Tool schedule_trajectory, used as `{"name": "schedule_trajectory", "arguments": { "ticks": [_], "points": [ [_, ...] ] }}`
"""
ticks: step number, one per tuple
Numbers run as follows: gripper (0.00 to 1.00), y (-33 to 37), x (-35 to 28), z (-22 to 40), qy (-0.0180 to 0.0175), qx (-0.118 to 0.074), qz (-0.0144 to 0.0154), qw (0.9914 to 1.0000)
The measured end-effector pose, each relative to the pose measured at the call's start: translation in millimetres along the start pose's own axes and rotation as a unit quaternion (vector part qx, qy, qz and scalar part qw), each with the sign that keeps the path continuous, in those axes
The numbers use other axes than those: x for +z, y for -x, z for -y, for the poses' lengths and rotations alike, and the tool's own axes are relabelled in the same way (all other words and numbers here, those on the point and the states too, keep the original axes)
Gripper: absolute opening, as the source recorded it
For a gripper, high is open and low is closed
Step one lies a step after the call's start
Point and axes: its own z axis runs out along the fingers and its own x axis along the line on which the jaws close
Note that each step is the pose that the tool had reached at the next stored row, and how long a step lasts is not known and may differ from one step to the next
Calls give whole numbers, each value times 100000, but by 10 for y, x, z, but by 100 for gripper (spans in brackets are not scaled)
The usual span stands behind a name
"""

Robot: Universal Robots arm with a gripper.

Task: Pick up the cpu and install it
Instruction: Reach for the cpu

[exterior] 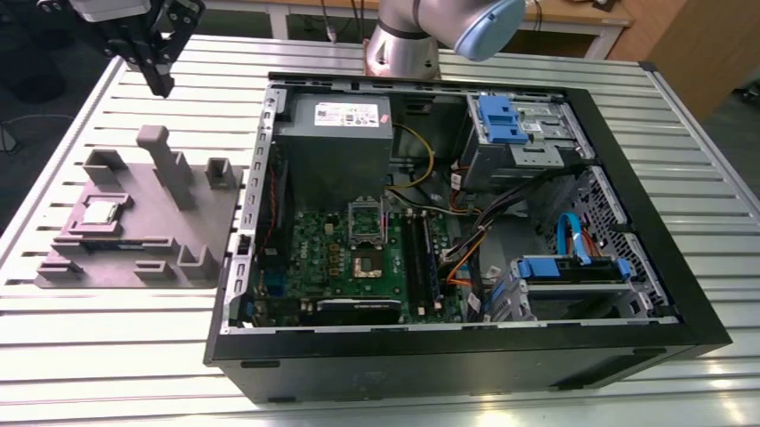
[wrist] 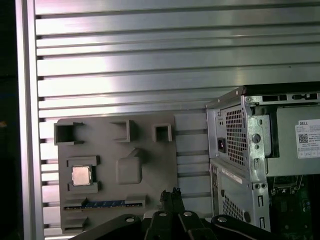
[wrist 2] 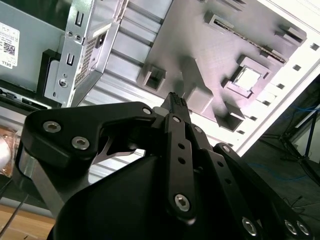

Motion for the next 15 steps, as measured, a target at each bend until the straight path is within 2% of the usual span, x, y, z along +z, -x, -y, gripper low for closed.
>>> {"name": "schedule_trajectory", "arguments": {
  "ticks": [15],
  "points": [
    [10, -100, 4, 8, -3, 2, -4, 100000]
  ]
}}
